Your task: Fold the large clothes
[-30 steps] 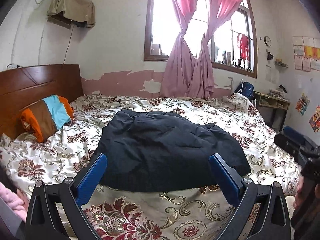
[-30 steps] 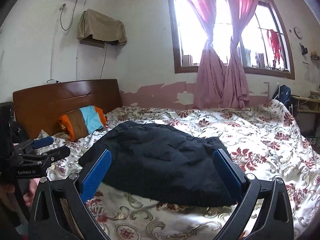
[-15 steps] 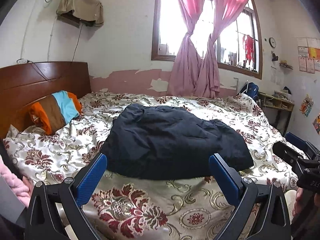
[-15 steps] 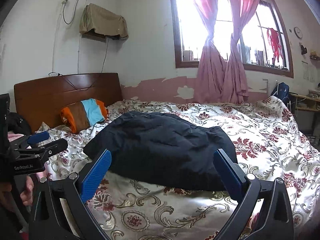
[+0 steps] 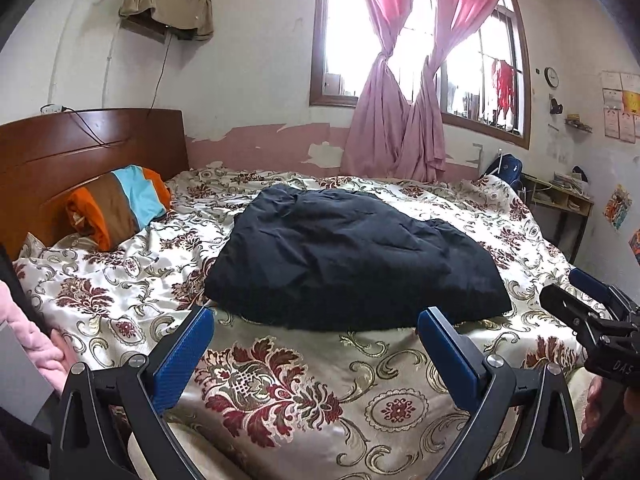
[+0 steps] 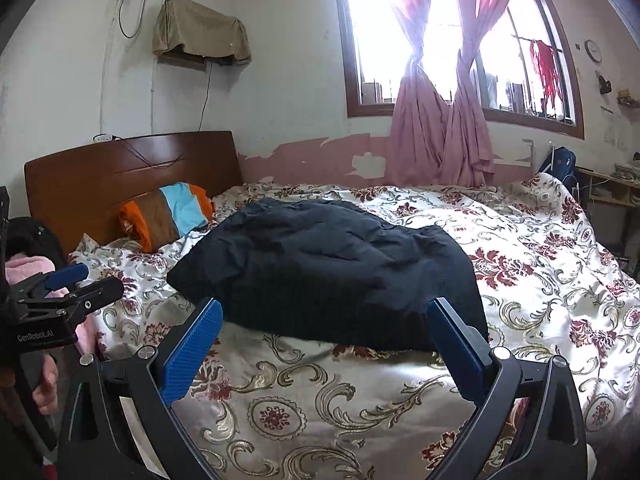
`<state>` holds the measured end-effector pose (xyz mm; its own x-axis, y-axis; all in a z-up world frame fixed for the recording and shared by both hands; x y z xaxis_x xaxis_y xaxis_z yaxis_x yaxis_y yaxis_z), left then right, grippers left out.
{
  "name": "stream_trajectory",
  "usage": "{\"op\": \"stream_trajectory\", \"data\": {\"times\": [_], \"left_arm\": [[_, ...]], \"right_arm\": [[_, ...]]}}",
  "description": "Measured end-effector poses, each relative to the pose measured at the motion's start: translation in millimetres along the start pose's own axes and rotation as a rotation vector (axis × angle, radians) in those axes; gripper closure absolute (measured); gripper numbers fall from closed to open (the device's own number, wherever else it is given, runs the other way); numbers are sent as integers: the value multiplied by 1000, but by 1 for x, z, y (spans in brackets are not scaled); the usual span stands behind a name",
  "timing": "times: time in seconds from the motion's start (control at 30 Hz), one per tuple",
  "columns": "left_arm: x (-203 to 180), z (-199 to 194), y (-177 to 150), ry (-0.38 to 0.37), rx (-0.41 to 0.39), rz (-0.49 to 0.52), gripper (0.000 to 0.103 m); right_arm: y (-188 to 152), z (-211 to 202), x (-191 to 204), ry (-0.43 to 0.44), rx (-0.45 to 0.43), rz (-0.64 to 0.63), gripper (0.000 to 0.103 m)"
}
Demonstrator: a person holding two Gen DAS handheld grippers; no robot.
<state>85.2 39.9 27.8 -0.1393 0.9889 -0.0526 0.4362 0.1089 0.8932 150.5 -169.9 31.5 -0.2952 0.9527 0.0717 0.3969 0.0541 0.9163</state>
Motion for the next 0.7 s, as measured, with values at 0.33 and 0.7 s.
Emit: {"op": "stream_trajectory", "data": {"times": [0.33,0.7], "left_arm": [[3,8,-15,30,30,7,0],[-2,14,-24,38,50,29,0]], "right_arm": [[-18,8,-4,-7,49,18,3],[-30,19,-9,-22,89,44,3]]}}
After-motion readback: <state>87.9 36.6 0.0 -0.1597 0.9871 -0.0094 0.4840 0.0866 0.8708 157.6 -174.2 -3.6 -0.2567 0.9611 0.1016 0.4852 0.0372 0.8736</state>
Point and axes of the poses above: each gripper's, at about its wrist camera, not at the fingertips, and z roughly the way its jaws point, x to its left, y to its top, the point moved 4 cm from there along z, roughly the way its jaws point, and after that the axes turned 3 degrees about x, right-handed, at the moved point
